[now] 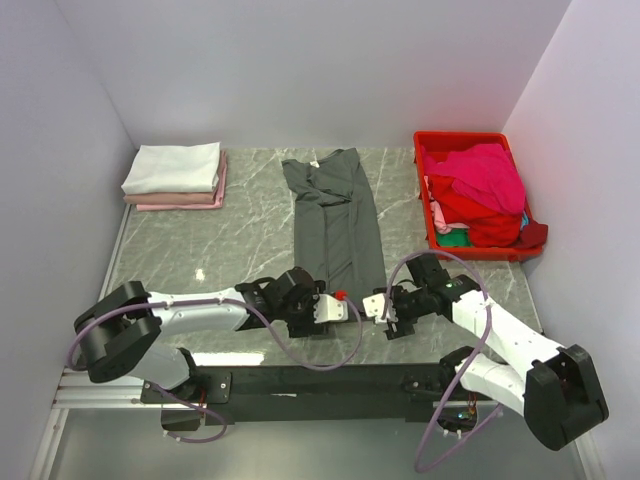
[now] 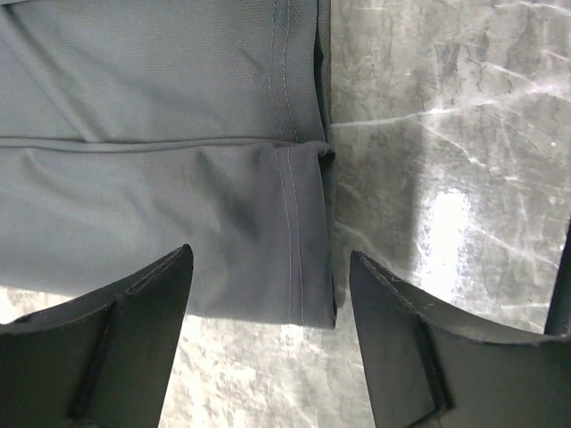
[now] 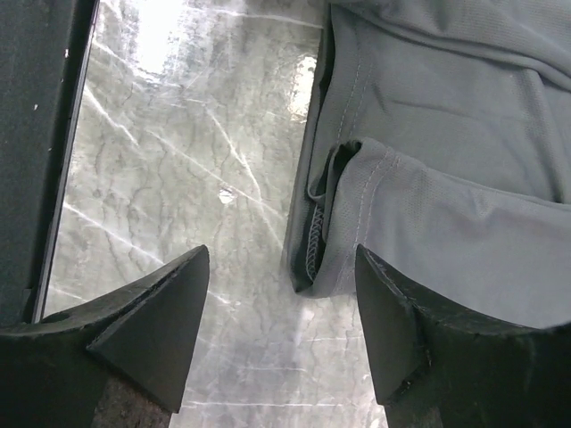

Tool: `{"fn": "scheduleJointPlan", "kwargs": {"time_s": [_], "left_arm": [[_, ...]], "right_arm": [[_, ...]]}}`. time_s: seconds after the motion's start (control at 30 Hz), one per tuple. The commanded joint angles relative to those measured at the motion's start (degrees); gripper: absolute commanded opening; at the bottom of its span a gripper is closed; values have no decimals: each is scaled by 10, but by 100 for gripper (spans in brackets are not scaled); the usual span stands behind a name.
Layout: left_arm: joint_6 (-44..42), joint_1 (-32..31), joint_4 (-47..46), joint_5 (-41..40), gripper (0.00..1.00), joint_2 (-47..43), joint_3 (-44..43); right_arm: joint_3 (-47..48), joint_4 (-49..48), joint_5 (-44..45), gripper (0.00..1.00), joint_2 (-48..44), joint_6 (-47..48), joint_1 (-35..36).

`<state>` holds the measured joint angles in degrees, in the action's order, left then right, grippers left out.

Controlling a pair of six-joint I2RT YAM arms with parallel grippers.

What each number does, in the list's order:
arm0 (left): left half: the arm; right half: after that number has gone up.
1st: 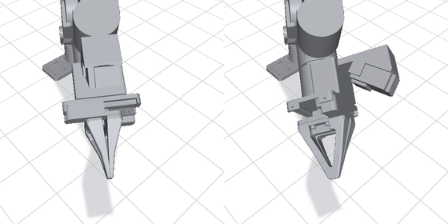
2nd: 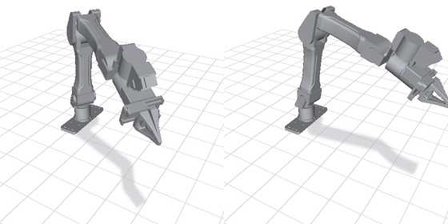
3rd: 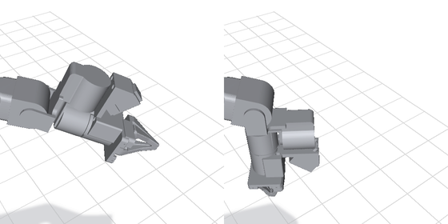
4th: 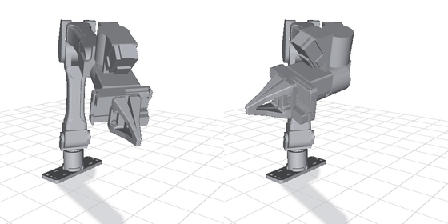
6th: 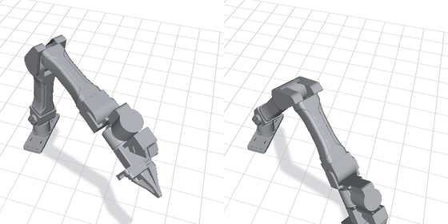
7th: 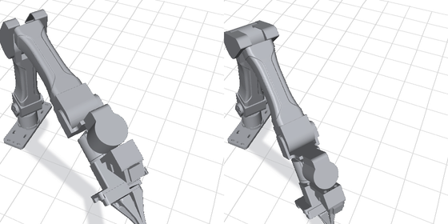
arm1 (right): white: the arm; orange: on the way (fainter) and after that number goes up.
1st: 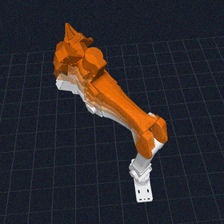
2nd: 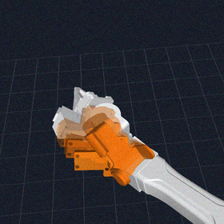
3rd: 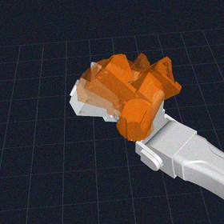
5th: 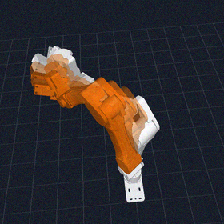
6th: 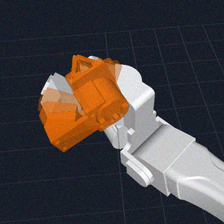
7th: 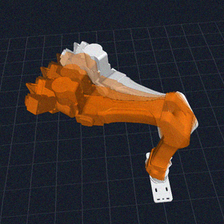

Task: Fold and stack the t-shirts
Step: Fold the tshirt

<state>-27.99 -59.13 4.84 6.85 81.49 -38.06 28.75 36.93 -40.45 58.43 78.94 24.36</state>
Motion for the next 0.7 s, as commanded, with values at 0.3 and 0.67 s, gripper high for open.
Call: {"fn": "scheduleJointPlan", "kwargs": {"time_s": [0.3,0.67], "left_arm": [[-6,-4,-29,-1,76,-56,32],[-8,-4,-26,-4,77,-98,53]], "right_arm": [[-9,-117,66,74,49,-51,61],[-12,-171,128,64,104,-78,81]]}}
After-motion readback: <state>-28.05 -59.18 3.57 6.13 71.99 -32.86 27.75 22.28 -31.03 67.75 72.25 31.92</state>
